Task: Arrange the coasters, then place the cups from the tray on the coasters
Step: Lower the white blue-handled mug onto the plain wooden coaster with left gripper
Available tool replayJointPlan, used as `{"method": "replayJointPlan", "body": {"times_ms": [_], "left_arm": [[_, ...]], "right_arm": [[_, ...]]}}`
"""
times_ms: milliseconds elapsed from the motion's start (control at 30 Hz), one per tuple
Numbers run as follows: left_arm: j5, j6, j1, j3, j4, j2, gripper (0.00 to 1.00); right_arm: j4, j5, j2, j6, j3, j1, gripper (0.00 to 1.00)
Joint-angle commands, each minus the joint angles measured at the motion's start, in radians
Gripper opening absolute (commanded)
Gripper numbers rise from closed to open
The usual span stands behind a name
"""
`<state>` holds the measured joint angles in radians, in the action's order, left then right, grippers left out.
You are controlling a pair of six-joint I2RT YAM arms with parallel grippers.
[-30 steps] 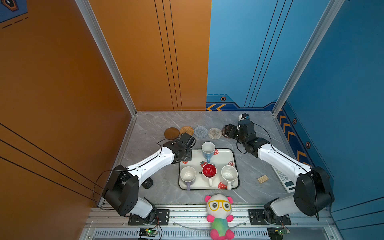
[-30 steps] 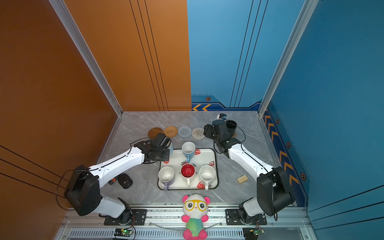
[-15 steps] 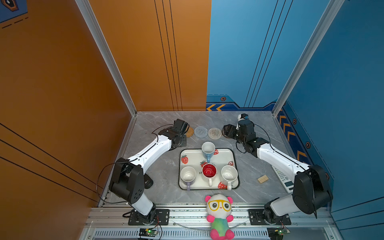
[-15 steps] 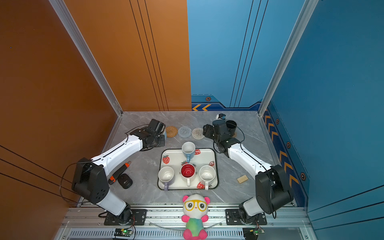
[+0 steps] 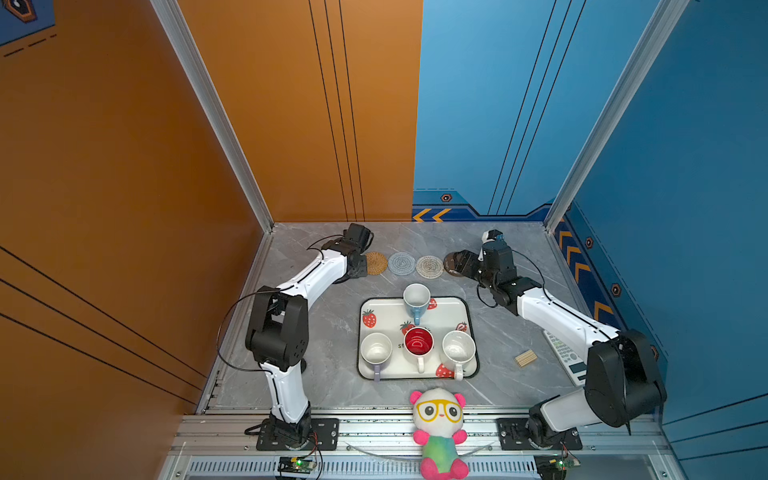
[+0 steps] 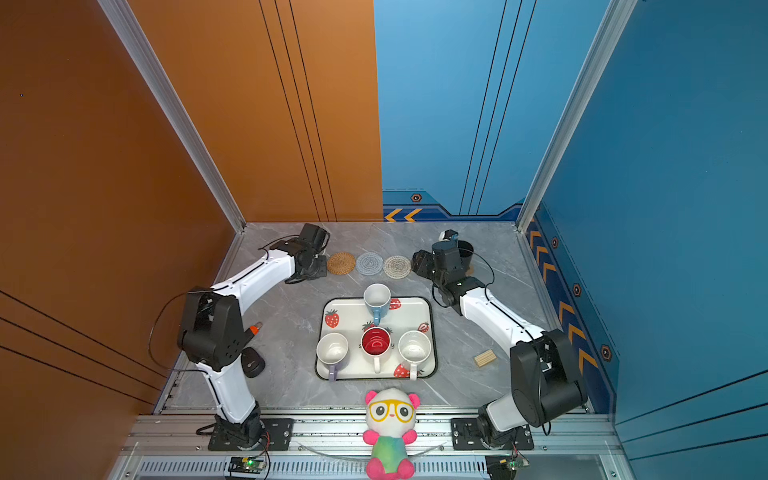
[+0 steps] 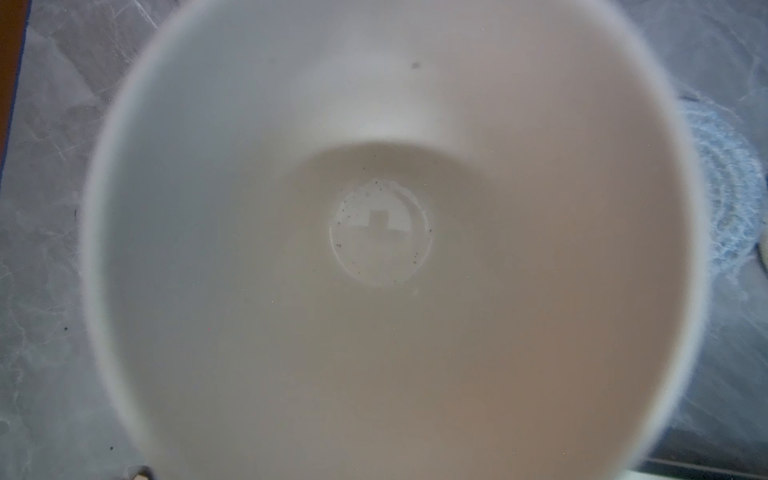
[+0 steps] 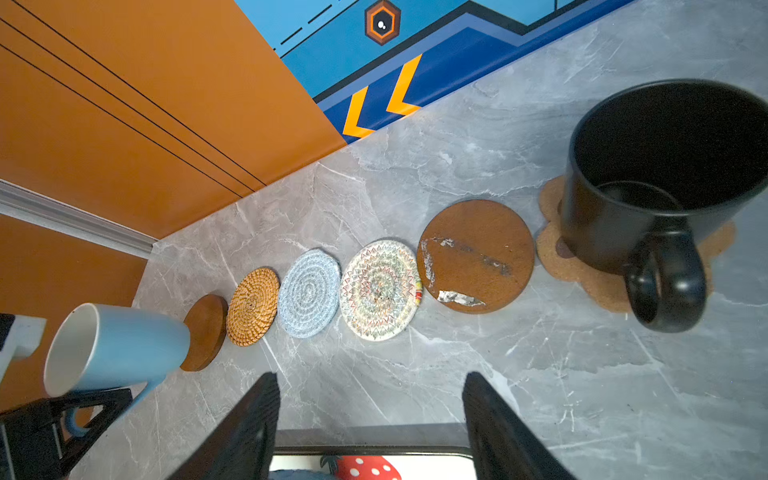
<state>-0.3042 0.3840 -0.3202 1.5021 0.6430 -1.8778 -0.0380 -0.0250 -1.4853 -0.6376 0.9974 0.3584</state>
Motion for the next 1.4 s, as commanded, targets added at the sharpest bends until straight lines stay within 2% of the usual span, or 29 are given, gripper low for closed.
{"method": "replayJointPlan", "body": {"times_ms": [0,667,1367], "left_arm": [[-0.031,-0.009,0.024,0.049,-0.037,-0.008,0.00],[0.017,-0.004,0.086,0.063,-0.097,-0.082,0.00],[0.077,0.018,0.103,0.069,-0.126,-0.112,0.00]], "right_arm": [[-0.013,0.012,-0.004,-0.018,-0.015,-0.009,0.68],[-0.012,0.021,-0.024,-0.023,-0.002,-0.013,0.68],[-0.005,0.028,-0.055,-0.021,0.017,-0.013,0.68]]}}
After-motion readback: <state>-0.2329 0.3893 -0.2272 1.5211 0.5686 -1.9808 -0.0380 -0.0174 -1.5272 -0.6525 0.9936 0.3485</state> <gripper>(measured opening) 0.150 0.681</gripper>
